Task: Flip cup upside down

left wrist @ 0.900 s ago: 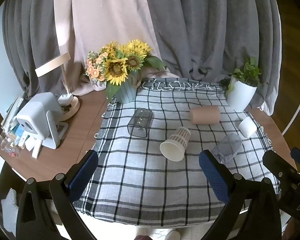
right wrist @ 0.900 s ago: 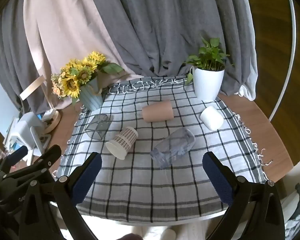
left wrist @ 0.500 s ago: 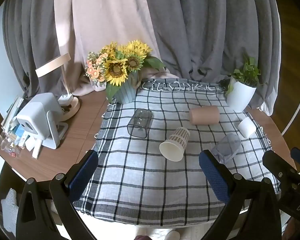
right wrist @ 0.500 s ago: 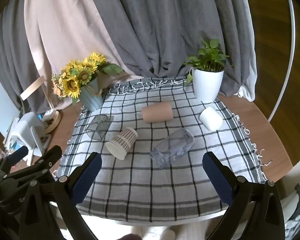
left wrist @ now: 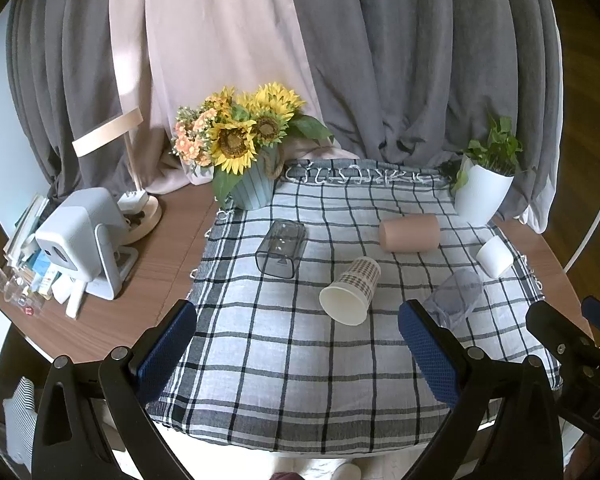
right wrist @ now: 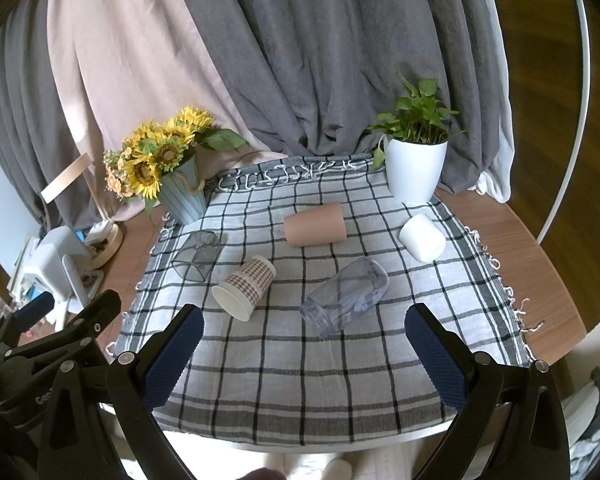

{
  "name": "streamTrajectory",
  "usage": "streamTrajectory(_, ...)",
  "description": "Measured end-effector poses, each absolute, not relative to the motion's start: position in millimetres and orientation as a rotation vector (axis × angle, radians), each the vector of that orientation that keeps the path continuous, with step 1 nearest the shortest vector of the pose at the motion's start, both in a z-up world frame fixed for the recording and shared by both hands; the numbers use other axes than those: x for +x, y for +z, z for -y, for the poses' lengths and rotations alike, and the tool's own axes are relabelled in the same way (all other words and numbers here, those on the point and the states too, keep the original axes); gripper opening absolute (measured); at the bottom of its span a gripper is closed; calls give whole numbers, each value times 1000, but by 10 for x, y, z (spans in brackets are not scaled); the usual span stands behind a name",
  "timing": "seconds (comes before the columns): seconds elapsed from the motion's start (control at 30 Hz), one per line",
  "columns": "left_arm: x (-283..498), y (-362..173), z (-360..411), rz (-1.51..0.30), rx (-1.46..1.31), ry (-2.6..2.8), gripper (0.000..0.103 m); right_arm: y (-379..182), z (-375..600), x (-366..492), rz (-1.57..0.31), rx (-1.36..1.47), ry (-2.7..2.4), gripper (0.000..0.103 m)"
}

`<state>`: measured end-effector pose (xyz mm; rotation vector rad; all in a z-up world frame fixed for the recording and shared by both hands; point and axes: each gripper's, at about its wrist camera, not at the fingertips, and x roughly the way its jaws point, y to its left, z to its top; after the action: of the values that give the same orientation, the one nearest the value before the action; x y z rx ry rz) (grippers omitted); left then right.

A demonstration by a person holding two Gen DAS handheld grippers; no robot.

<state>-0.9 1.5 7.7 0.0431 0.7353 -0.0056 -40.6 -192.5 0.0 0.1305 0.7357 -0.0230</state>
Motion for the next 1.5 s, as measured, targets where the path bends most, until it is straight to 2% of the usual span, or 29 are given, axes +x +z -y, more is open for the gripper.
streamTrajectory(1.5, 15, 45, 72, -742, 51, -5, 103, -27, 2006, -341, -739, 134, -26, 101)
